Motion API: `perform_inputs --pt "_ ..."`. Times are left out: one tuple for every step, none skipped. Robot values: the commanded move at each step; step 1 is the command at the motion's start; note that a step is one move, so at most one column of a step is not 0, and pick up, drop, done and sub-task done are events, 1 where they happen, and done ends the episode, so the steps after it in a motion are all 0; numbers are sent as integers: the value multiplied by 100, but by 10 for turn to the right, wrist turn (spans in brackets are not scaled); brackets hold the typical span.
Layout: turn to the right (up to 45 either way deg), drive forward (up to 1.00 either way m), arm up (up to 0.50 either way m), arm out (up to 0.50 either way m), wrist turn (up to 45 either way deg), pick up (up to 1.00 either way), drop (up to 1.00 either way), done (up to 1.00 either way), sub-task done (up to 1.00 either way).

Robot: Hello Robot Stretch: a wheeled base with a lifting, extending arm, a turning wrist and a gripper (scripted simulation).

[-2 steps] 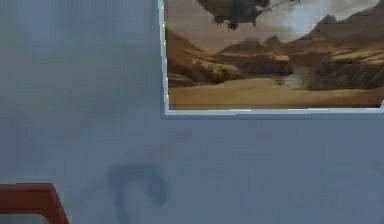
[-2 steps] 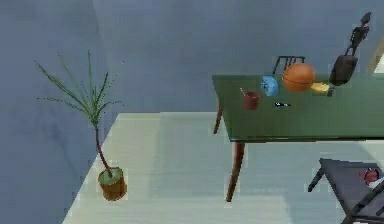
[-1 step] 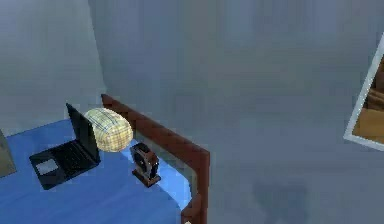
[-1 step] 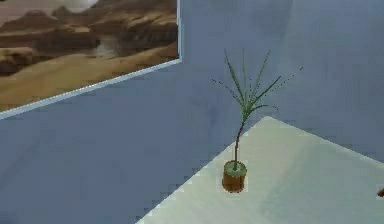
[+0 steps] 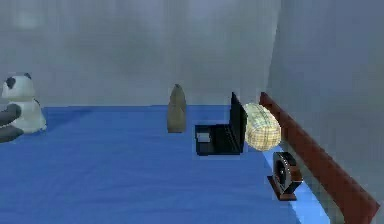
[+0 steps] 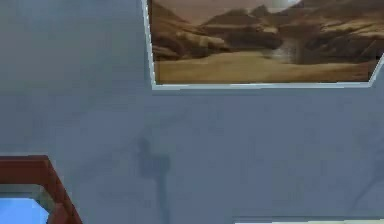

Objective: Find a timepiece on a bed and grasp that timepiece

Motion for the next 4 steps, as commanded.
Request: perform_inputs --pt "-450 0 0 0 0 0 0 0 0" --pt "-150 0 0 0 0 0 0 0 0" --pt "450 0 0 0 0 0 0 0 0" --pt "450 0 0 0 0 0 0 0 0"
